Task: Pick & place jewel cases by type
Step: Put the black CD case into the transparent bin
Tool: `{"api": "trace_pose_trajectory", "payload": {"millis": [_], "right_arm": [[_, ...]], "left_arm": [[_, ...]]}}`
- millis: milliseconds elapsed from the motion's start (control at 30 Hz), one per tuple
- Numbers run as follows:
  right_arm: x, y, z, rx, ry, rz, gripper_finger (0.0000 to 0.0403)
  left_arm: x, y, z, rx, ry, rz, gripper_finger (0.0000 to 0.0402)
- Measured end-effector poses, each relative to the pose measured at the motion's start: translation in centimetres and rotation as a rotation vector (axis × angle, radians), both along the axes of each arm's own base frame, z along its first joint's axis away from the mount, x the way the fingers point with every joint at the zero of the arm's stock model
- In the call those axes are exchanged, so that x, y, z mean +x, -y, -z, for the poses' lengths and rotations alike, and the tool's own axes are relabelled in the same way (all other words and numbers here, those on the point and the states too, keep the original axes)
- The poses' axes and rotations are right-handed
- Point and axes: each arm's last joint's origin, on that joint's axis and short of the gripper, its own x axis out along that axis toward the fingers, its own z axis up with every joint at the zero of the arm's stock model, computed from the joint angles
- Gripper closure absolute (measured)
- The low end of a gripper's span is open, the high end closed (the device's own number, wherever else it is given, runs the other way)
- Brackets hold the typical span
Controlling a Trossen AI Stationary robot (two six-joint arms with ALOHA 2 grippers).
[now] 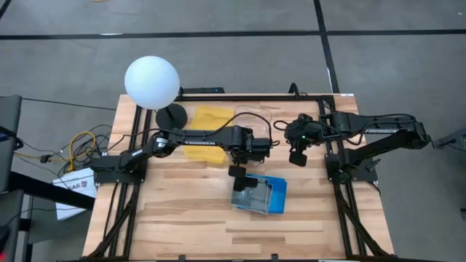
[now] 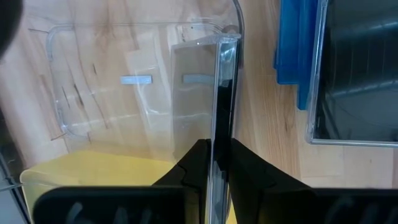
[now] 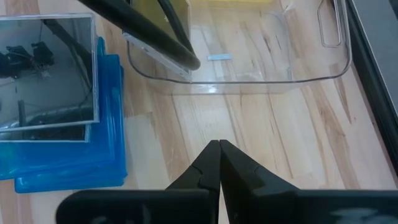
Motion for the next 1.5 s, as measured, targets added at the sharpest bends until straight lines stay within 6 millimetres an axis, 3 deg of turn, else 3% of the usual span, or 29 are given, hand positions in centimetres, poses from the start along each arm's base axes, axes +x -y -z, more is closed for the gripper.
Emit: {"api": "trace_pose_trajectory", "payload": {"millis": [500,833,1300,1500], "right_arm": [[0.1,0.0,0.0,-0.001,0.008,-0.003,0.0403],[0.1,0.0,0.0,0.000,0.008,-0.002,0.0403],[0.1,0.0,0.0,0.000,0.008,-0.002,0.0403],[0.1,0.0,0.0,0.000,0.008,-0.002,0.0403]], "left_arm": [[-1.1,-0.9,-2.5,-0.102,0.054,-0.058,0.0368],[-1.0,-0.7,-2.6,-0.114,0.061,-0.031,0.0343],[-1.0,-0.3,-2.7,-0.110,0.072,-0.031,0.0340],[-1.0,0.0,-2.8,-0.200,0.071,-0.018,0.0339]]}}
